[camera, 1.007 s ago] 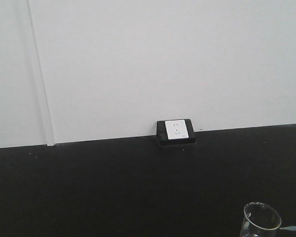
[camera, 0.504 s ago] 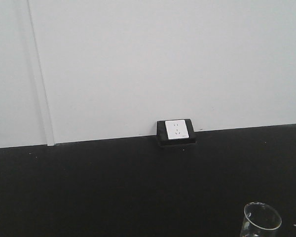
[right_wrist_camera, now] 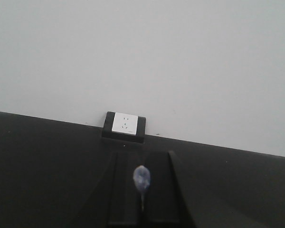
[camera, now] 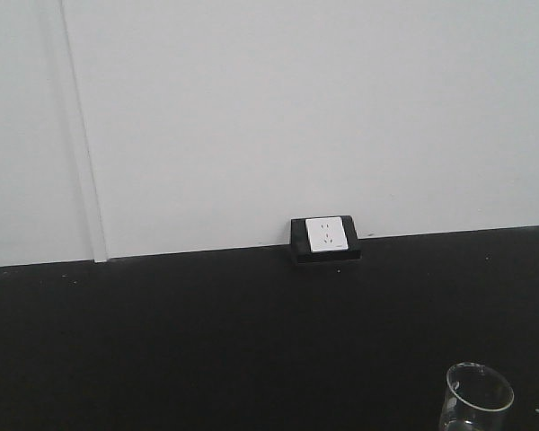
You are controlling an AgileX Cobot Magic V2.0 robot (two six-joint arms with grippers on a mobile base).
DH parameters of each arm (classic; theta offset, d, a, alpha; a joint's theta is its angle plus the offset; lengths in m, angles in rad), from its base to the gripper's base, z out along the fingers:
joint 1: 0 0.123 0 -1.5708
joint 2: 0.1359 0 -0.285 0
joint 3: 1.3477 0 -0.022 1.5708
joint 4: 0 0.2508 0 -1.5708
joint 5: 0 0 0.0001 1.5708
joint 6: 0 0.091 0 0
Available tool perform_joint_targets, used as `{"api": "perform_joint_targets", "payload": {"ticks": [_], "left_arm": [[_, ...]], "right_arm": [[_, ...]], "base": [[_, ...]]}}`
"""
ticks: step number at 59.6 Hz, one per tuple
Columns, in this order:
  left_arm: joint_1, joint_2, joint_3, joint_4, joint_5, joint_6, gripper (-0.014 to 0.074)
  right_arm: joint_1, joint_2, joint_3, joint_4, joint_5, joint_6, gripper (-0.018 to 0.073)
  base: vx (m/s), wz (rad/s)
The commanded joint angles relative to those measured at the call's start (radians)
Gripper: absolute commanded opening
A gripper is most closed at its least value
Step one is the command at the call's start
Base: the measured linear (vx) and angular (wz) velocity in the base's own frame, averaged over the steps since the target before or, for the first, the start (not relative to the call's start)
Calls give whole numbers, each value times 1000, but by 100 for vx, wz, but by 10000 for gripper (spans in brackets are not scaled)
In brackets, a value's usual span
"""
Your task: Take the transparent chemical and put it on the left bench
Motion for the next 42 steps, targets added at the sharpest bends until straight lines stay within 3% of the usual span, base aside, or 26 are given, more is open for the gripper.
{"api": "perform_joint_targets", "payload": {"ticks": [1, 42], "left_arm": [[-2, -19, 16, -1, -78, -8, -3], [-2, -19, 16, -1, -78, -8, -3]], "right_arm": [[-1, 5, -29, 7, -48, 2, -8], [-1, 5, -29, 7, -48, 2, -8]], "base": [[-8, 3], [-23, 13]]}}
